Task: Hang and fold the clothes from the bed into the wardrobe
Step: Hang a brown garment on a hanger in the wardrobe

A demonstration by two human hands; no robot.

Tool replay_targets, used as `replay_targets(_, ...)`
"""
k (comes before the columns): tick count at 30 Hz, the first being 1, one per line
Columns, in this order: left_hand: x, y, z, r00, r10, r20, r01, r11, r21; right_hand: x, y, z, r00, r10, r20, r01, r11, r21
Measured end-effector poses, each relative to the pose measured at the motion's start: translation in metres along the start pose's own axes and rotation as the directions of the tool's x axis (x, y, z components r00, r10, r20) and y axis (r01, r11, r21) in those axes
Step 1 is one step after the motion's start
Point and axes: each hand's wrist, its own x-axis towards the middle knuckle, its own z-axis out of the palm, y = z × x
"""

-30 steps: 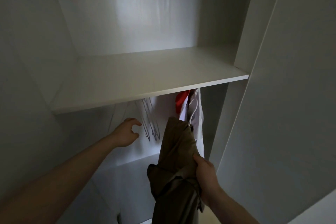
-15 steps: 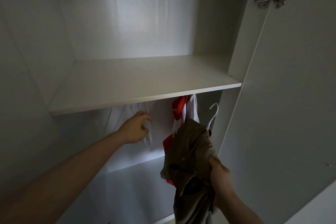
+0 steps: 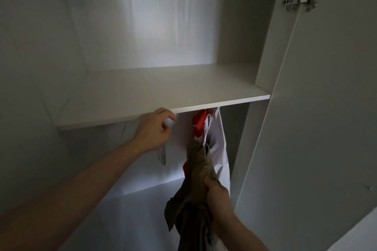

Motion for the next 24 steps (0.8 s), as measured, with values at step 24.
replay_targets(24,0.059,-0.057,-0.067,0.861,-0.502,0.077,0.429,0.800,0.421,0.229,-0.088,0.076,0.984,-0.175,-0.013,0.150,0.875,-0.460)
